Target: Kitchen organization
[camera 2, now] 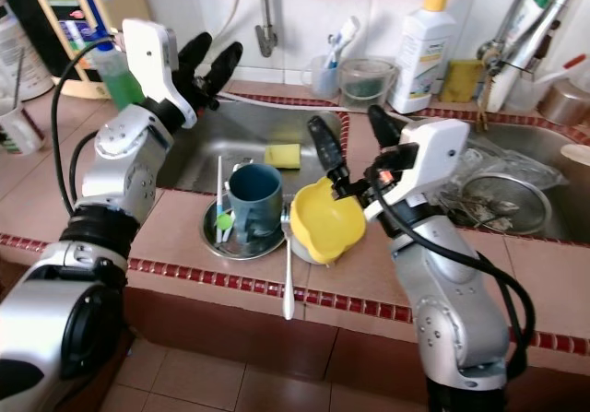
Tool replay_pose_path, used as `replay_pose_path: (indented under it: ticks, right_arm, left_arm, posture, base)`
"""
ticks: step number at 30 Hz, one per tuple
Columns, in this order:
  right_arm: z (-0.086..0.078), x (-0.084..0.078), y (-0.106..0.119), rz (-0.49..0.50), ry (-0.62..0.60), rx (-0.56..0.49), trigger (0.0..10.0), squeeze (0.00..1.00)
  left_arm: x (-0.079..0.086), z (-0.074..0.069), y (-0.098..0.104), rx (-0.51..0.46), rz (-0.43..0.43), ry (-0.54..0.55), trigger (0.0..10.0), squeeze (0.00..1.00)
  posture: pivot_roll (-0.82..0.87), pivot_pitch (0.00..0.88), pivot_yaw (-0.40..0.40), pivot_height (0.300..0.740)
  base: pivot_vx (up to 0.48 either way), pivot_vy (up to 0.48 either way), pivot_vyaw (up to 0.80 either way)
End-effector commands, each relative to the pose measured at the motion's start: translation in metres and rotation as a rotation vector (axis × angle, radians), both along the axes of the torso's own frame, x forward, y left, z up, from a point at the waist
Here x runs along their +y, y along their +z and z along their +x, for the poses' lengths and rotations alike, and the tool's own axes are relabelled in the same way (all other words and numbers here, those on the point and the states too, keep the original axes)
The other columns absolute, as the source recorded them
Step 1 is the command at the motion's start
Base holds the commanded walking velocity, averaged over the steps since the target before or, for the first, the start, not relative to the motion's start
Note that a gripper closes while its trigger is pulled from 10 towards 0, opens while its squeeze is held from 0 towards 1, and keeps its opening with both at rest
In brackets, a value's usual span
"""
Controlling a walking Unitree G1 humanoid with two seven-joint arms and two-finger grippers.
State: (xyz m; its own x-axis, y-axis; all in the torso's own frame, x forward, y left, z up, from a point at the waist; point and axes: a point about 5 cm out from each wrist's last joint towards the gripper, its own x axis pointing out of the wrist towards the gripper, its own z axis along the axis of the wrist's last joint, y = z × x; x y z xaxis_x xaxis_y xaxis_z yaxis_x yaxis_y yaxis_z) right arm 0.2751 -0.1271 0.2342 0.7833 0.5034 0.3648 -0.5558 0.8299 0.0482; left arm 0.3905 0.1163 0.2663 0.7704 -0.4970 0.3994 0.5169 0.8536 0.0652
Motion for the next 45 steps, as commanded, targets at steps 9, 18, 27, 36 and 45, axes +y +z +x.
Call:
replay_pose_path:
  ticks: [9,18,27,36,45]
  right_arm:
    - [0.007,-0.003,-0.005,-0.038,-0.106,-0.066,10.0,0.0]
    - [0.017,-0.019,0.002,-0.034,-0.31,-0.144,10.0,0.0]
    - [0.02,-0.03,-0.001,-0.104,-0.477,-0.208,10.0,0.0]
    - [0.019,-0.04,-0.012,-0.176,-0.605,-0.219,10.0,0.0]
    - [0.015,-0.039,-0.022,-0.207,-0.645,-0.218,10.0,0.0]
  left_arm:
    - [0.025,-0.011,-0.008,0.0,0.013,0.115,10.0,0.0]
    - [0.02,-0.017,-0.015,-0.028,0.008,0.211,10.0,0.0]
    - [0.013,-0.023,-0.026,-0.007,-0.039,0.289,10.0,0.0]
    - [0.014,-0.034,-0.041,-0.035,-0.028,0.338,10.0,0.0]
    - [0.007,-0.046,-0.052,-0.033,-0.066,0.303,10.0,0.0]
  posture:
    - [-0.15,0.0,0.022,0.74]
    - [-0.15,0.0,0.034,0.74]
    - [-0.16,0.0,0.033,0.74]
    - [-0.15,0.0,0.025,0.74]
    - [-0.15,0.0,0.022,0.74]
  base:
    - [0.0,0.0,0.0]
    - [0.0,0.0,0.0]
    - [0.0,0.0,0.0]
    - [0.0,0.0,0.0]
    - [0.0,0.0,0.0]
